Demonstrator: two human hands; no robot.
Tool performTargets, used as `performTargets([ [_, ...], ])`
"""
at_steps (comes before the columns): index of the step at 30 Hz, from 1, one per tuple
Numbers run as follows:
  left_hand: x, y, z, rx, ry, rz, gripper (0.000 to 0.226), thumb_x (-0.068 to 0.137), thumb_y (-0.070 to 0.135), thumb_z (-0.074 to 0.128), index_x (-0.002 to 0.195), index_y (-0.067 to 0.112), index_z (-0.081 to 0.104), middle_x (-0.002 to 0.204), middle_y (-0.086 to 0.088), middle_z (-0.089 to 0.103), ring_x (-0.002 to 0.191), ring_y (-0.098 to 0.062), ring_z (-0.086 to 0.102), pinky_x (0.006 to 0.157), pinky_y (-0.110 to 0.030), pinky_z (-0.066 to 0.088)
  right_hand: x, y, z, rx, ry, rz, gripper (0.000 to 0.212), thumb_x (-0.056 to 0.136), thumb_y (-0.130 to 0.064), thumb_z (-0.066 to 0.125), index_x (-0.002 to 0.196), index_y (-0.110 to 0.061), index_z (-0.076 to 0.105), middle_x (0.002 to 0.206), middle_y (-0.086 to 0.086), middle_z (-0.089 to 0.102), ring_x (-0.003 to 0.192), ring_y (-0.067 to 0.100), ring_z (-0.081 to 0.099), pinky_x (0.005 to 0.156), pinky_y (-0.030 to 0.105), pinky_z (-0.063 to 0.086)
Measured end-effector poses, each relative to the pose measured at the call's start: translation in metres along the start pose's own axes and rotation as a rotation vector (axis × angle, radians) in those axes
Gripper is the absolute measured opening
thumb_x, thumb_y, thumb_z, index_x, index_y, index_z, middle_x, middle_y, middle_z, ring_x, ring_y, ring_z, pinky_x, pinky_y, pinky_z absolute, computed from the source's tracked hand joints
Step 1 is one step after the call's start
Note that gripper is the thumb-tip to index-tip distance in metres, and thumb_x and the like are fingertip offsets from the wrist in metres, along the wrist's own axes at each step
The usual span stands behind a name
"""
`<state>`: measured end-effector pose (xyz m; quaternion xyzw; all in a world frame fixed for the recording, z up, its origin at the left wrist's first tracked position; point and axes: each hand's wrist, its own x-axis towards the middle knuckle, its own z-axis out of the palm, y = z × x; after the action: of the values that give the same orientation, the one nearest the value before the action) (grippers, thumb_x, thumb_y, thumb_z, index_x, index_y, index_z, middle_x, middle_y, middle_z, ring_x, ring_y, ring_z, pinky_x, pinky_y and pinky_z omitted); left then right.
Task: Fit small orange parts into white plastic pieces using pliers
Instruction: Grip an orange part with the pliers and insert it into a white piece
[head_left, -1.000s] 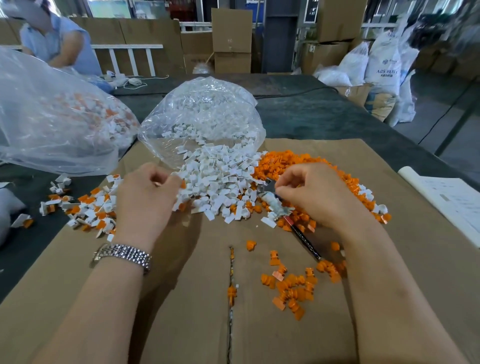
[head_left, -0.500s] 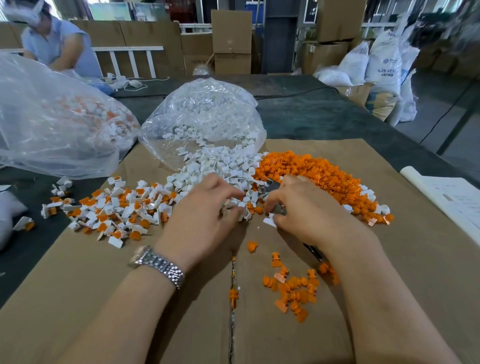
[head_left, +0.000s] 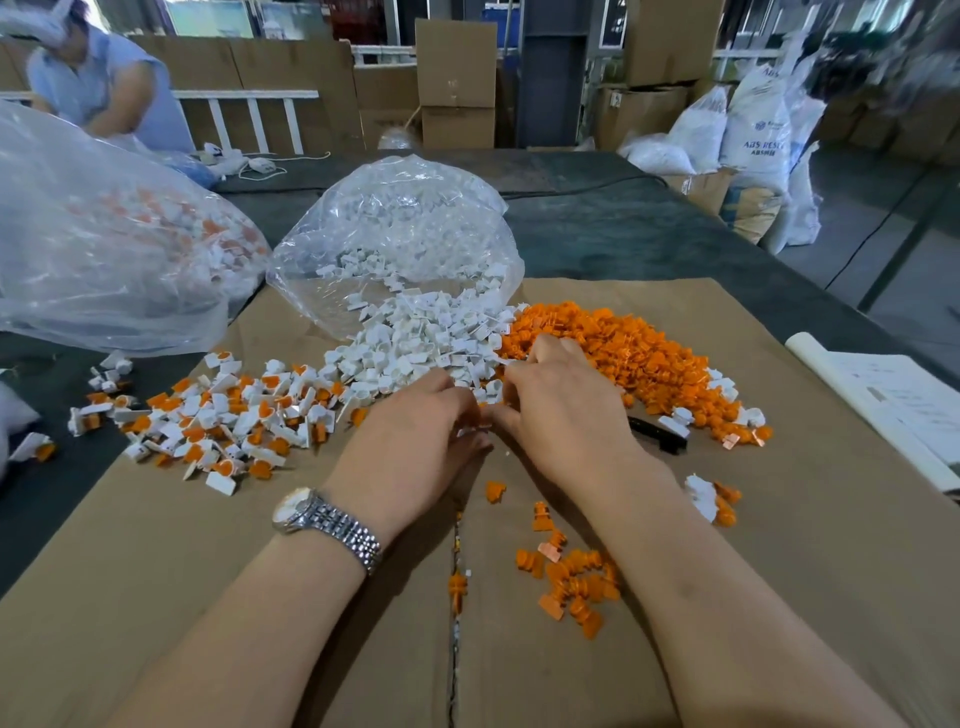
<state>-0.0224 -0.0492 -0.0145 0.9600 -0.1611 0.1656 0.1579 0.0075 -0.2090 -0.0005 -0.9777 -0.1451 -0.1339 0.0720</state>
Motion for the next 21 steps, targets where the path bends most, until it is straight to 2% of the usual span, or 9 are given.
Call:
performTargets([
  [3, 0.0, 0.003, 0.0, -0.013, -0.028, -0.023, 0.024, 0.092, 0.045, 0.069, 0.103, 0.024, 0.067, 0.096, 0.008, 0.048, 0.085, -0.013, 0.055, 0.073, -0.026, 0.046, 0.003, -0.002, 0.003, 0.024, 0.005, 0.013, 0.032, 0.094, -0.047, 0.064, 0.108, -0.018, 0.067, 0.118, 0.004, 0.049, 0.119, 0.023, 0.043, 0.077, 0.029, 0.039],
  [5, 0.0, 0.004, -0.002, 0.011, -0.027, -0.046, 0.022, 0.093, 0.045, 0.067, 0.103, 0.026, 0.066, 0.096, 0.008, 0.049, 0.086, -0.015, 0.057, 0.07, -0.026, 0.042, 0.003, -0.001, 0.003, 0.043, 0.013, 0.016, 0.026, 0.095, -0.042, 0.065, 0.107, -0.019, 0.067, 0.117, 0.004, 0.049, 0.119, 0.022, 0.043, 0.075, 0.028, 0.036],
  [10, -0.006, 0.009, -0.007, 0.12, 0.013, 0.002, 0.02, 0.096, 0.044, 0.059, 0.106, 0.027, 0.063, 0.094, 0.009, 0.049, 0.085, -0.017, 0.062, 0.069, -0.03, 0.05, 0.002, -0.002, 0.005, 0.035, 0.007, -0.047, 0.022, 0.097, -0.036, 0.063, 0.112, -0.021, 0.067, 0.115, 0.002, 0.05, 0.116, 0.022, 0.042, 0.071, 0.029, 0.035],
  [13, -0.006, 0.009, -0.01, 0.113, 0.069, 0.0, 0.016, 0.096, 0.037, 0.061, 0.106, 0.025, 0.064, 0.096, 0.008, 0.059, 0.083, -0.017, 0.062, 0.069, -0.031, 0.05, 0.003, -0.001, 0.004, 0.025, -0.013, -0.073, 0.022, 0.097, -0.035, 0.064, 0.111, -0.019, 0.068, 0.114, 0.002, 0.051, 0.117, 0.022, 0.042, 0.072, 0.03, 0.036],
  [17, -0.003, 0.006, -0.016, -0.157, 0.136, -0.174, 0.002, 0.094, 0.028, 0.068, 0.095, 0.026, 0.069, 0.092, 0.013, 0.067, 0.077, -0.005, 0.063, 0.07, -0.022, 0.05, 0.0, -0.001, 0.001, 0.064, 0.003, -0.088, 0.023, 0.094, -0.038, 0.066, 0.107, -0.019, 0.064, 0.113, 0.002, 0.055, 0.115, 0.022, 0.046, 0.078, 0.031, 0.04],
  [19, -0.002, 0.004, -0.018, -0.409, 0.137, -0.305, 0.007, 0.092, 0.023, 0.071, 0.088, 0.028, 0.072, 0.081, 0.015, 0.072, 0.067, -0.003, 0.066, 0.065, -0.019, 0.051, -0.002, -0.003, 0.0, 0.071, 0.018, -0.12, 0.019, 0.095, -0.036, 0.065, 0.099, -0.021, 0.055, 0.106, 0.0, 0.056, 0.108, 0.02, 0.049, 0.074, 0.029, 0.036],
  [21, -0.001, 0.001, -0.022, -0.686, 0.103, -0.405, 0.009, 0.089, 0.019, 0.074, 0.086, 0.027, 0.075, 0.078, 0.011, 0.076, 0.064, -0.006, 0.07, 0.058, -0.015, 0.051, -0.004, -0.006, -0.002, 0.131, 0.016, -0.139, 0.025, 0.094, -0.027, 0.065, 0.092, -0.022, 0.041, 0.093, -0.003, 0.049, 0.097, 0.02, 0.048, 0.069, 0.028, 0.03],
])
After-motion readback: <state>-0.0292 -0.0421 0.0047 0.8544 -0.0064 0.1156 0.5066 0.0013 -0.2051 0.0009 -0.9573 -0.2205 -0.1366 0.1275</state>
